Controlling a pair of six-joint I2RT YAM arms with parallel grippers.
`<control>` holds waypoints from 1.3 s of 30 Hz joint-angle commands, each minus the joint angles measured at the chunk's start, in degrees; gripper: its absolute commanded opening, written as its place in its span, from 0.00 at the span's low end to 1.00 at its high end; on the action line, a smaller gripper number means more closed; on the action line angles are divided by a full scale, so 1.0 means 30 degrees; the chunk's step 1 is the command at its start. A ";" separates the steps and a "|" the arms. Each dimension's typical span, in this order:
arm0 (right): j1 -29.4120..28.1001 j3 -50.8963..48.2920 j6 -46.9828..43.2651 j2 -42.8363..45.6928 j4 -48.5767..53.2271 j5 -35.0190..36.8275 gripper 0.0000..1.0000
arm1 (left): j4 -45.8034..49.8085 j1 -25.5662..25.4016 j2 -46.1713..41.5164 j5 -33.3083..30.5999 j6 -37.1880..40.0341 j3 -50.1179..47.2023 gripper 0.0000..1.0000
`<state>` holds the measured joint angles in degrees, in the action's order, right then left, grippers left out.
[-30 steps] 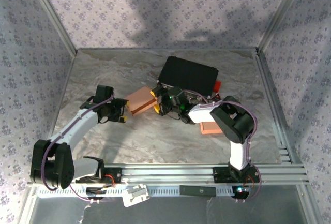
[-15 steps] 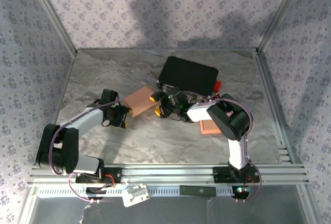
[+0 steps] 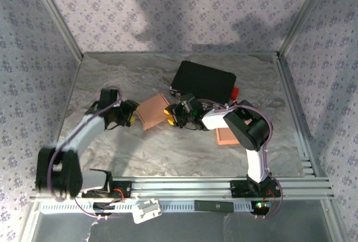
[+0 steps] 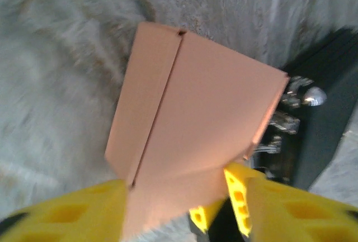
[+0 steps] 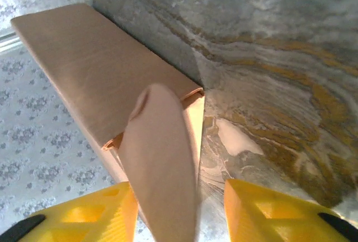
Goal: Fold the paper box
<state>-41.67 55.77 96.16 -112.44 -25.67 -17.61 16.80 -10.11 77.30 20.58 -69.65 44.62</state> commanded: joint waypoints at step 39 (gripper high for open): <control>0.2259 0.1167 -0.8716 -0.1233 -0.1185 -0.5224 0.81 | -0.7961 0.2190 0.2912 0.2249 0.8072 -0.4788 0.03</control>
<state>-34.46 56.95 73.41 -113.38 -28.64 -31.22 -9.74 -4.34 84.75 28.99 -46.89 32.08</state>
